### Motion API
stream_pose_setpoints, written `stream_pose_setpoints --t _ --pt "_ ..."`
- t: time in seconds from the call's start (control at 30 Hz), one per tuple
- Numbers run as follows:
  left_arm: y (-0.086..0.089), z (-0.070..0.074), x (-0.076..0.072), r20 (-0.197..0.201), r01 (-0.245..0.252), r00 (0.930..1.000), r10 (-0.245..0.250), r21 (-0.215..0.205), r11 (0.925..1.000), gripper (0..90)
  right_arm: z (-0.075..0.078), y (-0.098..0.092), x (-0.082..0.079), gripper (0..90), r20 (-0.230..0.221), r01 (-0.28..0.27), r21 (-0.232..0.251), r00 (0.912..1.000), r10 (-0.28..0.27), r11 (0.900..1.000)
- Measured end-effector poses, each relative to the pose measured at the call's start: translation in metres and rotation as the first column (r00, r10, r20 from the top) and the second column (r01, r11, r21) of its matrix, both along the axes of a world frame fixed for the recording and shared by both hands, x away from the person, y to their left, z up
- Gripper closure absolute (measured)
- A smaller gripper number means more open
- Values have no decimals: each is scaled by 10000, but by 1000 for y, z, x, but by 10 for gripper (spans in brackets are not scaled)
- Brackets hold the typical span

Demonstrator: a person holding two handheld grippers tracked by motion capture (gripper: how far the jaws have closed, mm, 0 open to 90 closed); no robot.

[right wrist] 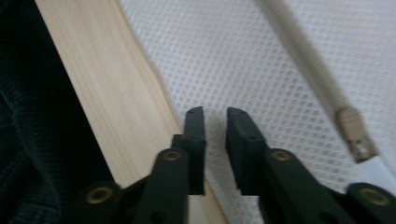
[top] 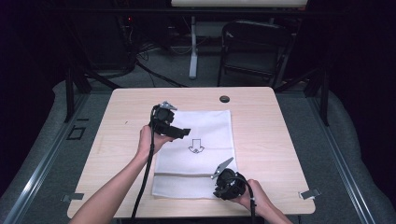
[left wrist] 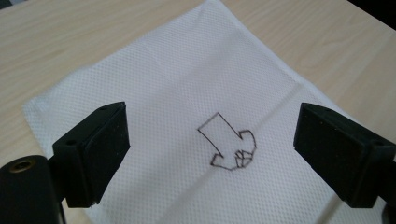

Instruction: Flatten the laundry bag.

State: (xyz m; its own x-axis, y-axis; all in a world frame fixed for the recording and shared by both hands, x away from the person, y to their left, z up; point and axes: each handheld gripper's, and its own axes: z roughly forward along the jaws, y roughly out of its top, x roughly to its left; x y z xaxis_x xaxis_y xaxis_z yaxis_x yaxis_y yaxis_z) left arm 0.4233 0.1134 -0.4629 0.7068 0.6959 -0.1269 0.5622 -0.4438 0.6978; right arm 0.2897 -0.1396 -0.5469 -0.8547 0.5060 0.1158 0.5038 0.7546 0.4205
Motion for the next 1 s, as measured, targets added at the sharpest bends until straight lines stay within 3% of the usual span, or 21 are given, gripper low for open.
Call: stream_pose_setpoints --t 0.07,0.17,0.23,0.3,0.37,0.43,0.6,0.67,0.77,1.0 --pt "4 1 -10 -30 101 9999 -101 -198 9998 78 5 -3 2 617 153 252 325 9996 -257 9992" --pt "10 1 -26 54 203 9998 -201 -321 9993 64 10 -8 6 499 429 664 420 9968 -682 9969" --pt "14 0 -36 96 280 9996 -277 -360 9990 47 8 -8 8 419 494 778 363 9956 -795 9963" --pt "18 -2 -44 61 284 9996 -282 -343 9990 34 7 -5 10 342 525 864 -20 9949 -862 9963" --pt "24 -5 -53 -22 284 9996 -285 -498 9984 33 6 -4 10 330 591 905 -39 9942 -901 9959" --pt "30 -9 -60 -54 266 9996 -269 -392 9989 28 5 -1 11 258 573 999 -266 9935 -983 9946" --pt "48 -18 -75 -267 -47 9996 36 -423 9991 16 0 -2 15 252 421 1382 -501 9898 -1362 9891" --pt "52 -19 -80 -287 -36 9996 30 -223 9997 6 -2 -2 16 248 298 1365 -593 9904 -1349 9889" --pt "58 -21 -88 -306 -161 9994 148 -396 9991 4 -4 -1 17 253 253 1313 -692 9912 -1298 9889" --pt "71 -29 -100 -563 -328 9979 313 -273 9991 4 -6 -1 21 291 310 1222 -803 9923 -1200 9893"
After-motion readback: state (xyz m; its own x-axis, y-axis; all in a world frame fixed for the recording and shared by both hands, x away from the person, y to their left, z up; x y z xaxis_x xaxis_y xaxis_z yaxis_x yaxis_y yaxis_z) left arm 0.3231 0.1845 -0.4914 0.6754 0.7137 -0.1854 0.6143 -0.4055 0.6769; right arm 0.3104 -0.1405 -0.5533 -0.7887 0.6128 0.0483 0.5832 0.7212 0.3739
